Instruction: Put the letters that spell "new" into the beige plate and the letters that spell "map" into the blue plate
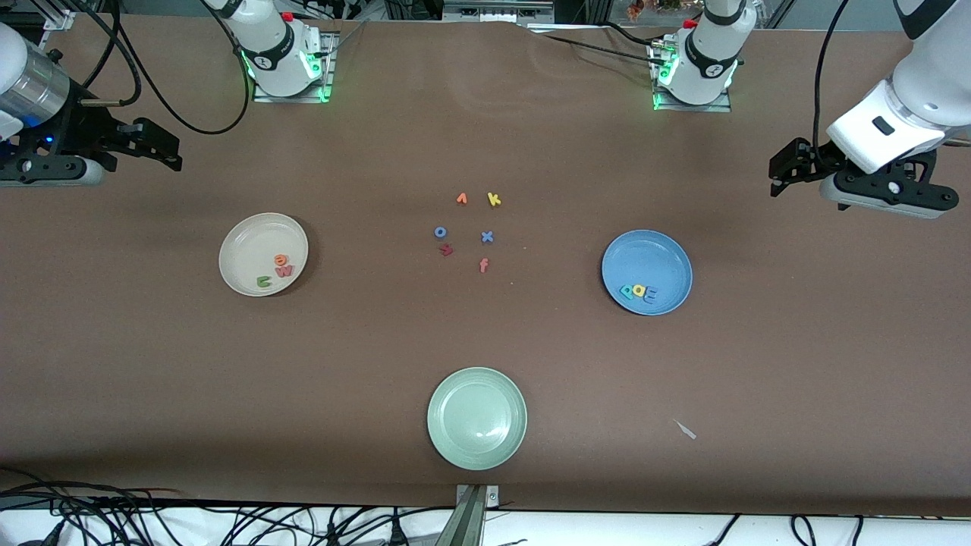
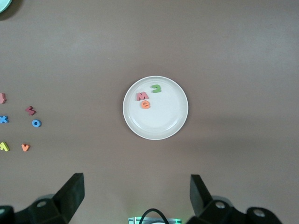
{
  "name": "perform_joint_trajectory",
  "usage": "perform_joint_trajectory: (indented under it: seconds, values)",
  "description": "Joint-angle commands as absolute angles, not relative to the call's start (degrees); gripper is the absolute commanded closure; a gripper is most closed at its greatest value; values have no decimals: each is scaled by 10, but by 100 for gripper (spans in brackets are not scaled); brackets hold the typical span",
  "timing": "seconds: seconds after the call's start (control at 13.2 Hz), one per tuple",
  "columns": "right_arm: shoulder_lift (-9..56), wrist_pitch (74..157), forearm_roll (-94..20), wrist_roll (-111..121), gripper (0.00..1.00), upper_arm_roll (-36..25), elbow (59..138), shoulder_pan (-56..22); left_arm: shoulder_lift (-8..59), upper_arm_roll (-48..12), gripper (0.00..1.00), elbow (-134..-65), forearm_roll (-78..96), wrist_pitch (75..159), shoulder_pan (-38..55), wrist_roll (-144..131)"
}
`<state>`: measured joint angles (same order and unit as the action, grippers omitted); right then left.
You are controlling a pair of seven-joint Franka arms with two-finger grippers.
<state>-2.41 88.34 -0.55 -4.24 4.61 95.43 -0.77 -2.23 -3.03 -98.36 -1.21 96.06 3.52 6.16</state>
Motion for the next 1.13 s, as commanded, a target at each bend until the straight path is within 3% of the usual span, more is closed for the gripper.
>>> perform_joint_trajectory:
  seconds: [0.0, 0.23, 1.06]
  values:
    - [-28, 882, -2, -47, 0, 51, 952, -3, -20, -25, 0, -987, 17, 964, 33, 87]
    - [-28, 882, -2, -47, 0, 51, 952, -3, 9, -26, 0, -943, 16, 947, 39, 84]
    - [-29, 882, -2, -47, 0, 51, 952, -3, 13, -29, 0, -940, 12, 947, 42, 87]
